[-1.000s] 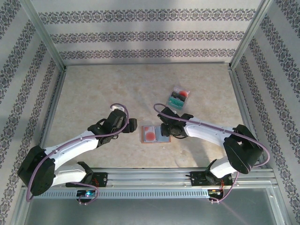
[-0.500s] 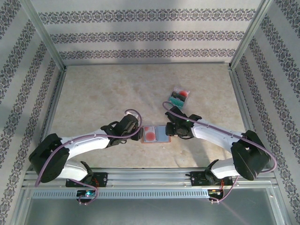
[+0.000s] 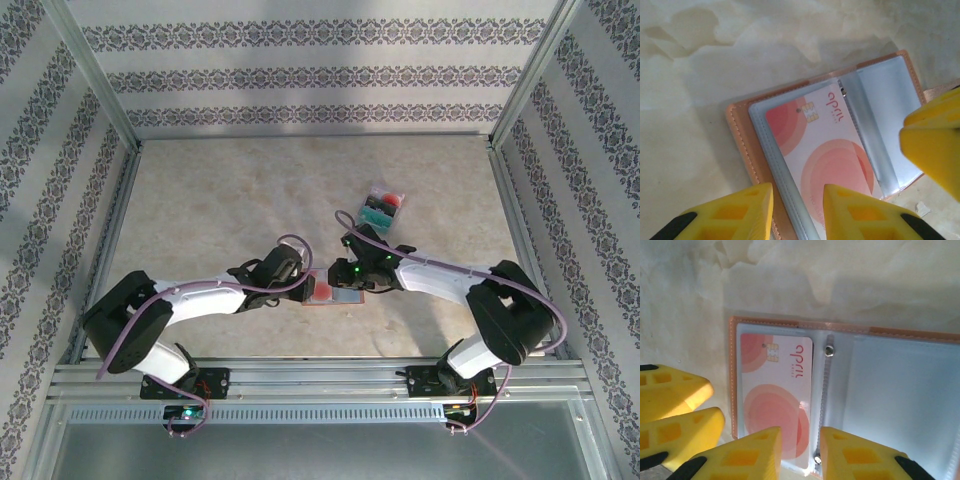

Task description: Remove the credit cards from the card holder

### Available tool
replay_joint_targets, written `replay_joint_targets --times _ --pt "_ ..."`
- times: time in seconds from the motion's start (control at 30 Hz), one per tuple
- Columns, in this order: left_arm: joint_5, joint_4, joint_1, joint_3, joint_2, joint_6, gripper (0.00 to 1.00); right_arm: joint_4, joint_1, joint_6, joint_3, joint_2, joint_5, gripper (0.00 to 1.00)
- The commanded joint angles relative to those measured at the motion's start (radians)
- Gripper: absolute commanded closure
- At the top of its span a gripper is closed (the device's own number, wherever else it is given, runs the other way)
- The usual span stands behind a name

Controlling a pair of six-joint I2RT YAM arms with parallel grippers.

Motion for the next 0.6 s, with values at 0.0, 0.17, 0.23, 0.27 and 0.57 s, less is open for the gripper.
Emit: replay_joint_targets --times 0.0,0.17,0.23,0.27,0.57 --pt "0.019 0.048 -0.008 0.019 0.032 -0.012 0.68 0.058 -0.011 0.014 -0.010 0.029 -0.056 0.72" --pt "0.030 0.061 0.003 0.017 0.060 -0.032 0.71 0.086 -0.013 0.019 -0.007 0.070 -0.079 0.71" --pt "0.034 0.065 0.007 0.012 0.064 -0.039 0.72 0.093 -0.014 0.022 -0.006 0.086 -0.085 0.71" --pt "0.037 0.066 0.010 0.009 0.065 -0.041 0.72 0.097 -0.015 0.023 -0.006 0.093 -0.087 0.71" --pt "0.055 0.071 0.029 -0.007 0.071 -0.059 0.74 0.100 -0.020 0.036 -0.024 0.088 -0.075 0.71"
